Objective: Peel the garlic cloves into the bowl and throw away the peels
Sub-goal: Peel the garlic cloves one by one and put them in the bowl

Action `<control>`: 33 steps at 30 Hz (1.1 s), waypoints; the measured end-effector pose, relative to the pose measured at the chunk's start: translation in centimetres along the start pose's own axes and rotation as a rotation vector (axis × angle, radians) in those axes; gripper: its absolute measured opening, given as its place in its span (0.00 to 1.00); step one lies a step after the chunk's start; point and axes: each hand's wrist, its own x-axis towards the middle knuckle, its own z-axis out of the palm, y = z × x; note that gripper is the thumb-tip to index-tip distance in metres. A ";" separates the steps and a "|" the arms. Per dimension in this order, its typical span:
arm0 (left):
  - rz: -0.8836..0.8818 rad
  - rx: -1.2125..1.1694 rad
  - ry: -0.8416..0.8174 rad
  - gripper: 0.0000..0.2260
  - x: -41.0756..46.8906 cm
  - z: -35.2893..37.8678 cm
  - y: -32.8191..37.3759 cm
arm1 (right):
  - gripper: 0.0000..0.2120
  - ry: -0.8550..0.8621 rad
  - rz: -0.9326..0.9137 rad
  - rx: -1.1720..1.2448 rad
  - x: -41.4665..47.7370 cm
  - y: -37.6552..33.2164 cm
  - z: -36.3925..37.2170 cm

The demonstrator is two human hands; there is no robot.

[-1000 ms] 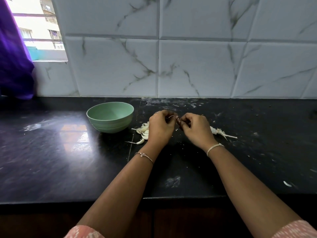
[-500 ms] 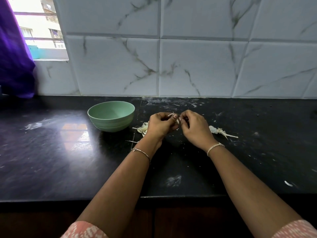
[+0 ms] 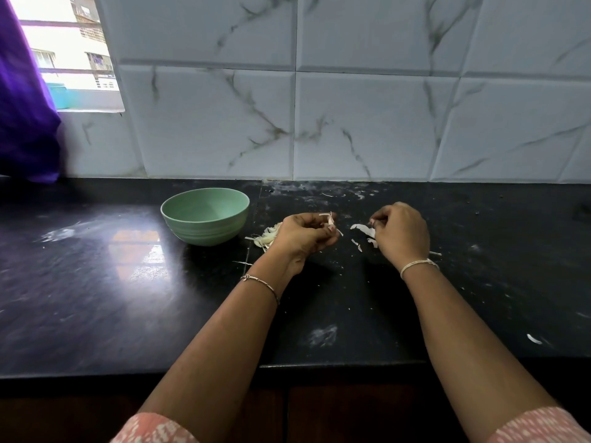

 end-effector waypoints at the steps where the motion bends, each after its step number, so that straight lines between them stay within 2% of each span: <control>1: 0.010 0.009 0.008 0.12 0.0 0.0 -0.1 | 0.03 0.009 0.006 0.016 0.1 0.0 -0.1; 3: 0.041 0.052 0.027 0.11 0.1 -0.1 -0.2 | 0.07 0.014 -0.007 0.146 0.1 -0.4 0.0; 4: 0.059 0.092 0.038 0.11 0.1 -0.2 -0.3 | 0.07 -0.018 -0.016 0.305 0.1 -0.7 0.0; 6: 0.088 0.141 0.060 0.12 0.3 -0.3 -0.4 | 0.04 -0.174 0.015 0.713 -0.3 -1.9 -0.1; 8: 0.107 0.141 0.081 0.12 0.4 -0.3 -0.4 | 0.02 -0.315 0.031 0.913 -0.8 -2.5 0.0; 12: 0.136 0.198 0.104 0.11 0.3 -0.4 -0.3 | 0.02 -0.335 -0.040 0.838 -1.1 -2.8 0.8; 19: 0.236 0.210 0.181 0.13 0.4 -0.2 -0.4 | 0.01 -0.300 0.018 0.857 -0.9 -2.5 0.9; 23: 0.247 0.216 0.221 0.13 0.6 -0.3 -0.5 | 0.05 -0.342 0.035 0.865 -0.7 -2.4 1.2; 28: 0.198 0.217 0.147 0.05 0.3 0.2 -0.7 | 0.07 -0.315 0.035 0.804 -0.6 -2.4 1.1; 33: 0.223 0.266 0.108 0.06 0.3 0.4 -0.9 | 0.11 -0.230 0.018 0.690 -0.5 -2.1 1.4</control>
